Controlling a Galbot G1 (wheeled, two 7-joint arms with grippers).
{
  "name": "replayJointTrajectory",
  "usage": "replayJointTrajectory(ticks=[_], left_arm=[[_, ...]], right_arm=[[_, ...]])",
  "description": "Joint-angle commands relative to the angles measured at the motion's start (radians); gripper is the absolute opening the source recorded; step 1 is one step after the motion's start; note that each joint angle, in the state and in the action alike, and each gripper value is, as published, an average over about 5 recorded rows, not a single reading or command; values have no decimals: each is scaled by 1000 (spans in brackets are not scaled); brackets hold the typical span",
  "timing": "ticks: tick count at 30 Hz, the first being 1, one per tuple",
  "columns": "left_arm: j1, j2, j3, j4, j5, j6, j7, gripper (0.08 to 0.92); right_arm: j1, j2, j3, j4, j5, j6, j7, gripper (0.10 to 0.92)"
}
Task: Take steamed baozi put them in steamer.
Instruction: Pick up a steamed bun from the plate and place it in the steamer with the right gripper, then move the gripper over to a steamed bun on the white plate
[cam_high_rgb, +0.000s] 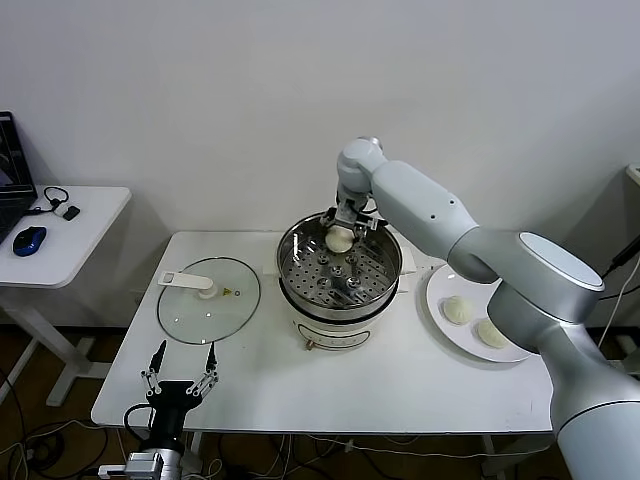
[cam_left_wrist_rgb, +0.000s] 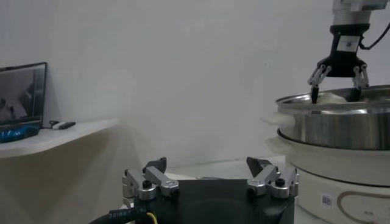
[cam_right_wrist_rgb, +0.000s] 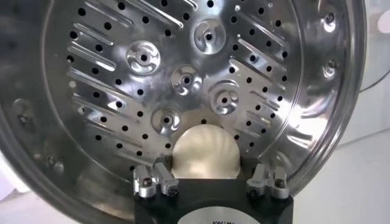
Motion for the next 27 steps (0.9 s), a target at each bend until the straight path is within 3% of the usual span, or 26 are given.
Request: replayJointTrajectory(ticks=[1, 9, 16, 21, 27], left_arm=[[1, 0, 0, 2, 1, -1, 0, 823], [5, -1, 0, -3, 3, 0, -1, 823], [14, -4, 1, -12, 5, 3, -1, 823], [17, -2, 5, -20, 7, 5, -1, 823], [14, 0, 13, -32, 9, 10, 0, 823]], right_arm=[[-10, 6, 10, -9, -10, 2, 3, 753], [22, -29, -26, 40, 114, -8, -37, 822], [141, -114, -132, 111, 423, -60, -143, 823], [276, -208, -279, 97, 775, -246, -213, 823], [392, -359, -379, 122, 943, -400, -235, 823]])
